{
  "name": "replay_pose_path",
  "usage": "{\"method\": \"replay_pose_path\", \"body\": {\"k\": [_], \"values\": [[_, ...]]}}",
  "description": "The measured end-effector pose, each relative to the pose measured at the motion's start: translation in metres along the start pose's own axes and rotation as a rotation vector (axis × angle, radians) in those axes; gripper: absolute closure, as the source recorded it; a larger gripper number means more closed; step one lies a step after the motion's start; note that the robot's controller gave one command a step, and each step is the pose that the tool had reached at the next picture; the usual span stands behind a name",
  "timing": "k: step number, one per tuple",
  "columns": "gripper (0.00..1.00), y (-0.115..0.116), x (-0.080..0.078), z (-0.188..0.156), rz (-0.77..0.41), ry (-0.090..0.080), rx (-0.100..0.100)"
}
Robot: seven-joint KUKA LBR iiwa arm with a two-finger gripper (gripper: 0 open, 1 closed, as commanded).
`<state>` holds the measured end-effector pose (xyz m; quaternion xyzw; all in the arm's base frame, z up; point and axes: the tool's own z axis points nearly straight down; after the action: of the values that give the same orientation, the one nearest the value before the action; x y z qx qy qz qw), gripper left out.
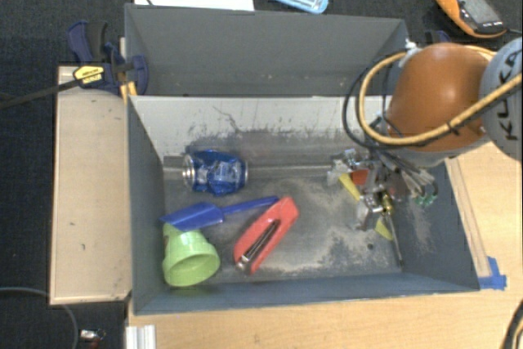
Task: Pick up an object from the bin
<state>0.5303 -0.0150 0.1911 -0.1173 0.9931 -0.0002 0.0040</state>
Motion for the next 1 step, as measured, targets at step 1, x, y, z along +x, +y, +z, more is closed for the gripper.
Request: {"method": "replay_pose_path", "body": {"k": [1], "values": [[0.0, 0.0113, 0.0051, 0.0196, -0.099, 0.003, 0.0]]}}
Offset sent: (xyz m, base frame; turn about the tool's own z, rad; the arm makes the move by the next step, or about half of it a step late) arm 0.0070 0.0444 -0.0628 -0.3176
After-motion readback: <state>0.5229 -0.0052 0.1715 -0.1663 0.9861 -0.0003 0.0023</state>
